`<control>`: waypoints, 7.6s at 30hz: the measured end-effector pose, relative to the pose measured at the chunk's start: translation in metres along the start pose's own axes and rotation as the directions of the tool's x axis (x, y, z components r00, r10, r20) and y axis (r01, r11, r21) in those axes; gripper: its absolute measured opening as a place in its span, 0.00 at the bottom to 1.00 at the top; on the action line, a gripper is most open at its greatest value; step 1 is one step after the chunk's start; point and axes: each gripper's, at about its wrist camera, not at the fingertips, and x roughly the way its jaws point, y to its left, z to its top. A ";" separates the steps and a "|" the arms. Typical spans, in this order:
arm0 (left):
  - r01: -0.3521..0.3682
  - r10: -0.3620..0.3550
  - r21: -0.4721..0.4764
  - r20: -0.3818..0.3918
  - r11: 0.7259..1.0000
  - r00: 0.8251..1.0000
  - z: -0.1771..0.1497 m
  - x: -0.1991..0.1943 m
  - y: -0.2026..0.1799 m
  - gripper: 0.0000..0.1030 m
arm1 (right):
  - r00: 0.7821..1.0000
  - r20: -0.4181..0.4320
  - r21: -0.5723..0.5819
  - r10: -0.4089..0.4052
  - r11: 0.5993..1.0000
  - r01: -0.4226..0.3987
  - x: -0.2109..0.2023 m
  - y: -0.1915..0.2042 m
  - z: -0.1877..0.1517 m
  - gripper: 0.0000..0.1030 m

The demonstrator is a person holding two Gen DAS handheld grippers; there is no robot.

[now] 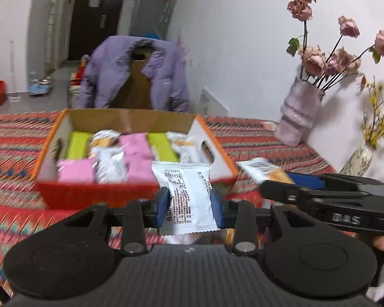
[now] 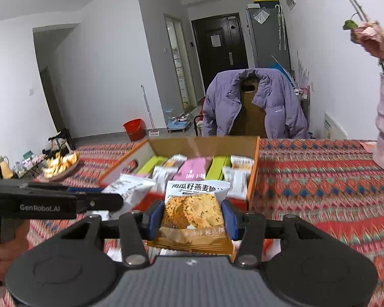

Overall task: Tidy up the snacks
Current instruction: 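Carry the white sachet and cracker packet over the box with both grippers, then open both grippers to drop the sachet and cracker packet into the box, then move both grippers back from the box toward the remaining snacks, then grasp a white sachet with the left gripper while the right gripper grasps a cracker packet, then lower the sachet and cracker packet into the box and open both grippers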

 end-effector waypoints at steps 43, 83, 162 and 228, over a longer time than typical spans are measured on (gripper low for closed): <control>-0.112 0.114 0.061 -0.027 0.992 0.993 0.033 0.024 0.045 0.72 | 0.987 -0.053 -0.077 -0.150 0.986 0.146 0.033 0.000 0.045 0.68; -0.429 0.428 -0.046 0.217 0.902 0.877 -0.225 -0.254 0.006 1.00 | 0.963 0.212 -0.181 -0.168 0.961 0.208 -0.232 0.104 -0.193 0.98; -0.218 0.218 -0.015 0.072 0.976 0.973 -0.138 -0.084 0.022 0.13 | 0.995 -0.089 -0.164 -0.047 0.986 0.032 0.001 0.105 -0.108 0.68; -0.079 0.069 -0.084 -0.109 0.993 0.992 0.068 0.149 0.180 0.52 | 0.973 -0.212 0.017 -0.093 0.995 0.099 0.293 0.010 0.097 0.73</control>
